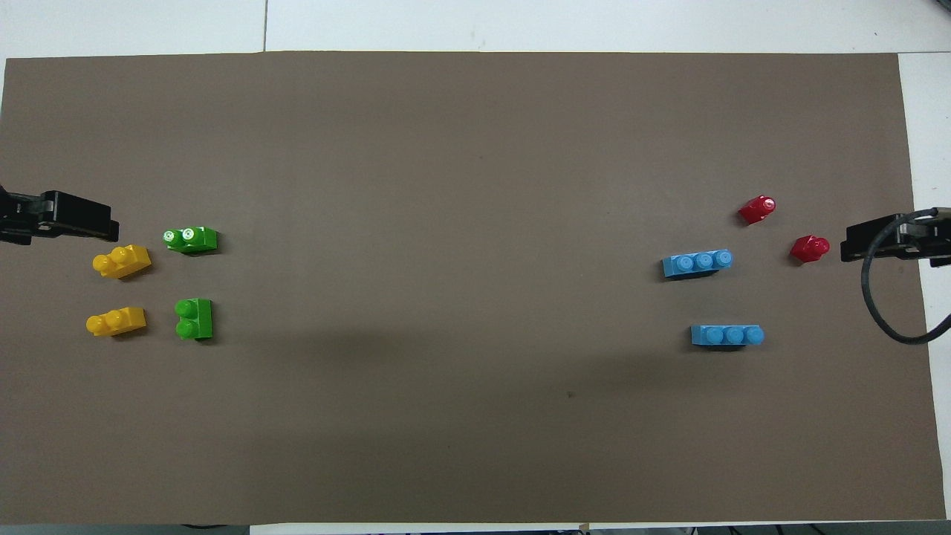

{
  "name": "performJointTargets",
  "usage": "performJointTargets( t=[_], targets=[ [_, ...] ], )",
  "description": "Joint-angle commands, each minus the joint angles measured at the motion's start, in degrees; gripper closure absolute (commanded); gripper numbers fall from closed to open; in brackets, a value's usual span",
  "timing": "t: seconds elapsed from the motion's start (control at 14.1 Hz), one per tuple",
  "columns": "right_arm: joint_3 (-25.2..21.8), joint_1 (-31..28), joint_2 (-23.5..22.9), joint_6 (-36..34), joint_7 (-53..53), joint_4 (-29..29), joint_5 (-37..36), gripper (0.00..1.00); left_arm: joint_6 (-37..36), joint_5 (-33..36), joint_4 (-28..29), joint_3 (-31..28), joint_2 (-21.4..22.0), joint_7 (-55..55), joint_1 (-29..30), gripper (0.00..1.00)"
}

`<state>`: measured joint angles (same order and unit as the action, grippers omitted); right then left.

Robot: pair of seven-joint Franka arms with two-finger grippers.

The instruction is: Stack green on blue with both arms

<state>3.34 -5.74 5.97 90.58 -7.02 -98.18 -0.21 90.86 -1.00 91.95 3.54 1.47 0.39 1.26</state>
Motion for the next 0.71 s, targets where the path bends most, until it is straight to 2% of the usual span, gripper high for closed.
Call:
performJointTargets(
  t=[0.0, 0.35, 0.64],
  targets=[
    [0.00, -1.82, -0.17, -0.41, -13.75, -0.17, 4.59, 0.03, 5.81, -0.41, 8.05, -0.11, 3.97, 0.48, 2.17, 0.00],
    [0.00, -3.04, -2.01, 2.05, -45.31, -1.66, 11.70, 0.08, 10.73, -0.15, 15.09, -0.11, 4.24, 0.66, 1.73, 0.00],
    [0.00, -4.80, -6.49, 3.63, -56.69, -1.75, 18.47, 0.08, 18.11, 0.03, 23.78, -0.19, 3.89, 1.36, 2.35, 0.00]
  ],
)
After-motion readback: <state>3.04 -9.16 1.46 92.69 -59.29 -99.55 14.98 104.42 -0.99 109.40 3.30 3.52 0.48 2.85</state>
